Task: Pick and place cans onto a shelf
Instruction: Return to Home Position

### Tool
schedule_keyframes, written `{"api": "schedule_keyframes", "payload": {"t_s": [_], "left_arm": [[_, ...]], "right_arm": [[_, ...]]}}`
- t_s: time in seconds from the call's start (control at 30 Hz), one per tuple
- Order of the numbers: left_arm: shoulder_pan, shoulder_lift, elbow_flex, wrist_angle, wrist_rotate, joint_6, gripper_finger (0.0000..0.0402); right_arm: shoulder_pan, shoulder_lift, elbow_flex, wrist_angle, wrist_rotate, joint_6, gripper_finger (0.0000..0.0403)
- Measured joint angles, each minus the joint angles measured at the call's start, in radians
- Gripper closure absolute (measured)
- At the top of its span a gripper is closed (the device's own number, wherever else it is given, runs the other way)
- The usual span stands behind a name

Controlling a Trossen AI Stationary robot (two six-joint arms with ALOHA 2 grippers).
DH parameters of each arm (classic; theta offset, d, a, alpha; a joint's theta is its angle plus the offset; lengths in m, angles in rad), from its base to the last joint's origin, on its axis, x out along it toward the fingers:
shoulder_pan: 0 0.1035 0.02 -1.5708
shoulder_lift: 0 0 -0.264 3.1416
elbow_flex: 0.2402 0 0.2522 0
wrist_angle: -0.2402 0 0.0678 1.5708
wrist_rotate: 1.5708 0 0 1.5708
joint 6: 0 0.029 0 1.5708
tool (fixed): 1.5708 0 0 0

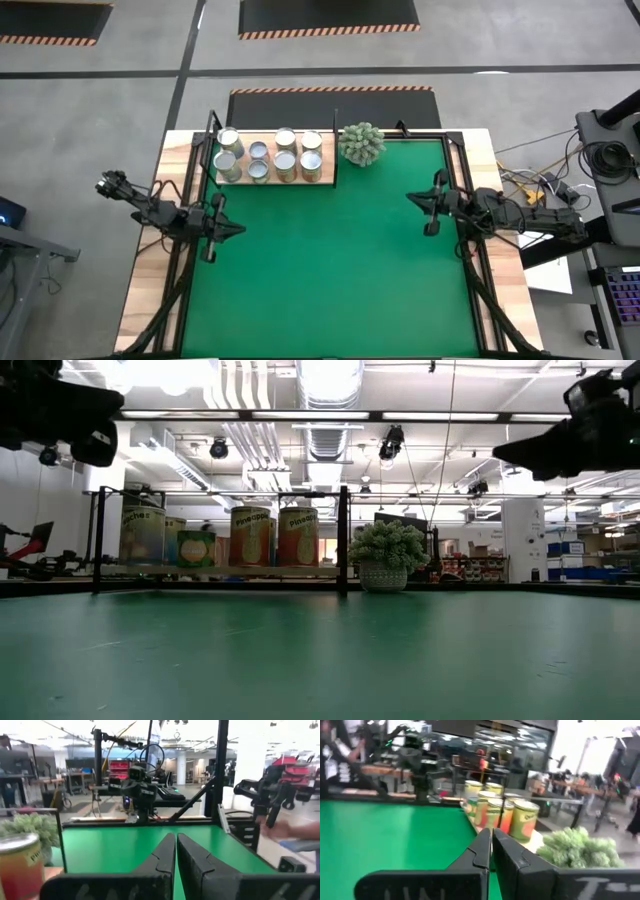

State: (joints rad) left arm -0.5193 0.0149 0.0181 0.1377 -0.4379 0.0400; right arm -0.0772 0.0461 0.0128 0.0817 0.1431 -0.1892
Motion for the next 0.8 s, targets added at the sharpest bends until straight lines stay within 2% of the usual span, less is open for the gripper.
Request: {"api": "schedule_keyframes", "payload": {"t_s": [0.23,0.8], "left_arm": [[0.000,0.006,0.000,-0.004,0.001,-0.023,0.0402],[0.000,0.006,0.000,-0.004,0.002,-0.024,0.0402]], "right_arm": [[0.000,0.003,0.000,0.000,0.017,0.141,0.0394],[0.000,0.003,0.000,0.000,0.016,0.103,0.0394]]}}
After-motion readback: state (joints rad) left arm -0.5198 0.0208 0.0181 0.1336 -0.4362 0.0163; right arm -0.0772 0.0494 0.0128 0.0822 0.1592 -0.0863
